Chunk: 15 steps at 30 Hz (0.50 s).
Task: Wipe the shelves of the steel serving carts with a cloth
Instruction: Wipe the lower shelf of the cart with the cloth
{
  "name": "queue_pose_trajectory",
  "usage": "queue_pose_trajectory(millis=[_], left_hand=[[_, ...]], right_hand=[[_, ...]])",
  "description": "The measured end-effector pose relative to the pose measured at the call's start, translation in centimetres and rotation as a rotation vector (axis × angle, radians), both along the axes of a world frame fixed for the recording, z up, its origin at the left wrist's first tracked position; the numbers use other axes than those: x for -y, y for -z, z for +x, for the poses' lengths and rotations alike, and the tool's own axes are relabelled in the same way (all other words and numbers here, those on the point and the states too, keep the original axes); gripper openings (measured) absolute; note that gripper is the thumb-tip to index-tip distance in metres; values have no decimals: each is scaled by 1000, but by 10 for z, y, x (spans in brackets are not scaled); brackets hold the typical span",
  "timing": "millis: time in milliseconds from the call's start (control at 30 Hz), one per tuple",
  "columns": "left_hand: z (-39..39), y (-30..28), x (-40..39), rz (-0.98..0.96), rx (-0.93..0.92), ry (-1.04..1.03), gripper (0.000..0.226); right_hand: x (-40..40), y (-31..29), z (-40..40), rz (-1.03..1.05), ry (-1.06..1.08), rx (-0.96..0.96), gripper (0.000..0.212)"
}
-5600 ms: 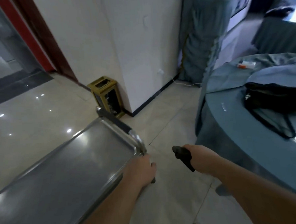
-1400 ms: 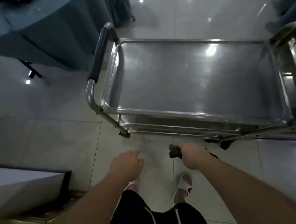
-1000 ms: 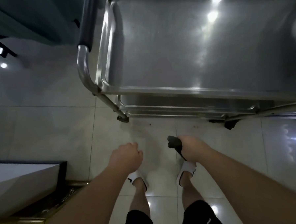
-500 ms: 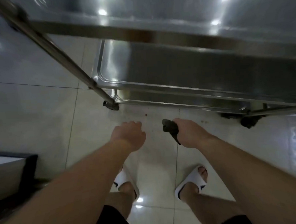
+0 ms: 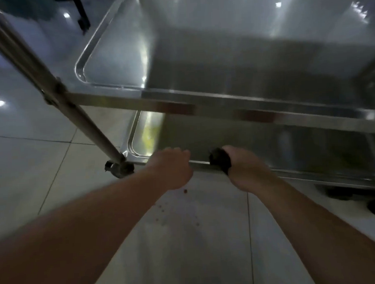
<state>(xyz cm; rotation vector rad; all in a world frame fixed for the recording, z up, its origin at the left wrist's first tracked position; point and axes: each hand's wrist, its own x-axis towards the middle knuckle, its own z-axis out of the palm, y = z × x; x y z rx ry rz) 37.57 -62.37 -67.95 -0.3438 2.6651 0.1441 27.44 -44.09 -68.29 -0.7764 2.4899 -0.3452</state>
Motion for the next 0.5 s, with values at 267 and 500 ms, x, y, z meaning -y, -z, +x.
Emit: queue_pose_trajectory(millis=[267,500], left_hand=[[21,29,49,-142,-122,123,44],[78,44,87,2,-147,-86,45]], right_hand=[[50,4,1,-124,-54,-141,40],[116,13,14,-220,-106,-280,48]])
